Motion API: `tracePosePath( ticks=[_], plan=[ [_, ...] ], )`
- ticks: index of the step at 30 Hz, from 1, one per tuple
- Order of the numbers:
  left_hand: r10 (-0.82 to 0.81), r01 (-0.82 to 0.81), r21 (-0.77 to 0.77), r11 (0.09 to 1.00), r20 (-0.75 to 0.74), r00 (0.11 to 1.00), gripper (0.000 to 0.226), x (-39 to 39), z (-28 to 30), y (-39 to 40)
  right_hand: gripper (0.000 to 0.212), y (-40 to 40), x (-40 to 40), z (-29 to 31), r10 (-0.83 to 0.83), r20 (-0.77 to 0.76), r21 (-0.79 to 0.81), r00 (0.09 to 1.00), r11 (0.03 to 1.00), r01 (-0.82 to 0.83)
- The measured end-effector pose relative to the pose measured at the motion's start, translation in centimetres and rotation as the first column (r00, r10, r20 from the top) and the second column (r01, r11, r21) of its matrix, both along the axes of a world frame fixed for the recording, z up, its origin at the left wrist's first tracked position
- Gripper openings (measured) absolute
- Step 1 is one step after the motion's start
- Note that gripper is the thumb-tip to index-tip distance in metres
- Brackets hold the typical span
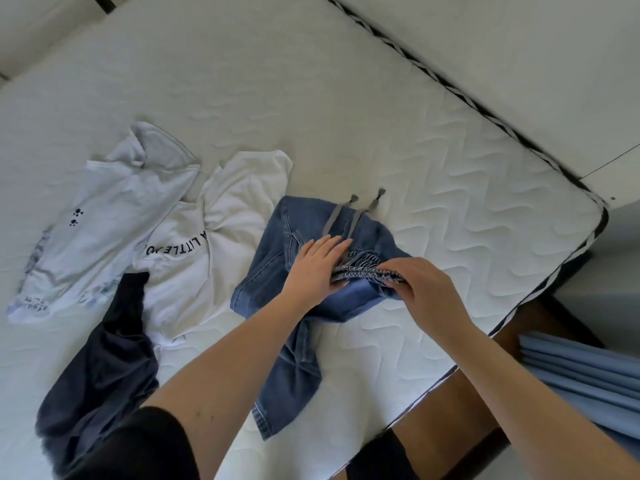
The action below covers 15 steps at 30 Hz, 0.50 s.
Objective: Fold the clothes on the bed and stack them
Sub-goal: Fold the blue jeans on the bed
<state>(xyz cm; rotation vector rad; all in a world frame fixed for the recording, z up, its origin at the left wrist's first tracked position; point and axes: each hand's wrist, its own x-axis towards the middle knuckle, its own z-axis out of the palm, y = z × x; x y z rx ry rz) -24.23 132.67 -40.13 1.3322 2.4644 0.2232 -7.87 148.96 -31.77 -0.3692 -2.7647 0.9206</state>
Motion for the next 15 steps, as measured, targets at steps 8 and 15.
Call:
tracePosePath(
  ticks=[8,15],
  plan=[
    [0.274,-0.297,0.073,0.952,0.224,0.935,0.089,4.5,2.3,-2.9,0.028,-0.5,4.4,5.7,-0.195,0.058,-0.456,0.979,0.867,0.200],
    [0.582,-0.751,0.125,0.648,0.555,0.594,0.061,7.0,4.6,-6.8,0.038,-2.0,6.4,8.0,-0.148,0.057,-0.624,0.987,0.767,0.151]
  ],
)
